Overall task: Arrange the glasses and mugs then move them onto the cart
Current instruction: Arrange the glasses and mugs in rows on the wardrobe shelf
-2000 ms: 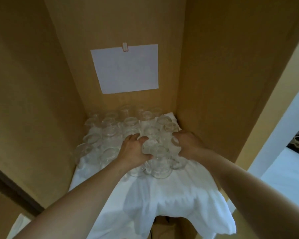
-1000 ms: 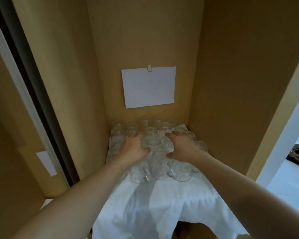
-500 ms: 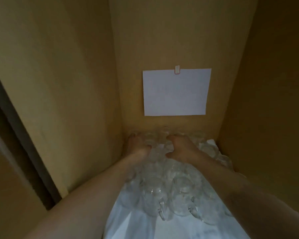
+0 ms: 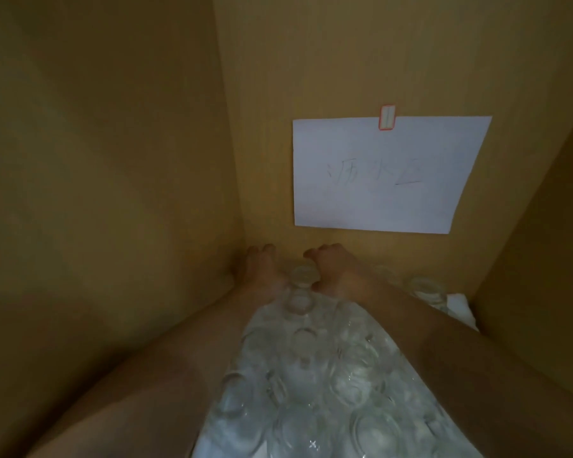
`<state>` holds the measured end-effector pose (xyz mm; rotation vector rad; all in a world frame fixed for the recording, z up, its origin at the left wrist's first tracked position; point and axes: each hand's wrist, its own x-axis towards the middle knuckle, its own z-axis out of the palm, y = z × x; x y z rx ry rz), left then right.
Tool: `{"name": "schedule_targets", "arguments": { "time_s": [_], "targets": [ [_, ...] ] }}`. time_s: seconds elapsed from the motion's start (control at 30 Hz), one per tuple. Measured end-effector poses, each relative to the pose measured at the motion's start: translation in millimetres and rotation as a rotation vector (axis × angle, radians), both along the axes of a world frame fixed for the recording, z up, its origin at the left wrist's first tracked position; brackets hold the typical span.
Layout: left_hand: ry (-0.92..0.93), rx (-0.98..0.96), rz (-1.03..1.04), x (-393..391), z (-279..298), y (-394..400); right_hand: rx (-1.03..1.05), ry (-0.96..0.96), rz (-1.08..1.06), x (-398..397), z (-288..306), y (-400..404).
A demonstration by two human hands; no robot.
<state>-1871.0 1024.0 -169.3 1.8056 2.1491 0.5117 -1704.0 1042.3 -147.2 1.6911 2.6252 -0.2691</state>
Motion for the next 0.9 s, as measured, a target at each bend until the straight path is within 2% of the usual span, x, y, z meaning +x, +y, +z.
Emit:
{"name": "schedule_targets", "arguments": {
  "time_s": [0.27,0.57,0.9],
  "targets": [
    [-0.190,-0.125,0.029,-7.2,-10.8,26.0,-0.148,-0.010,0.137,-21.1,-19.0,40.6],
    [-0.167,-0.121,0.066,-2.6,-8.6,34.0,-0.340,-0.150,0.189,-36.5,-20.4,64.5],
    [-0.109,-0.047,0.106,1.4,15.8,19.0,-0.341,0.110,0.070,-32.2,-12.6,52.5]
  ]
}}
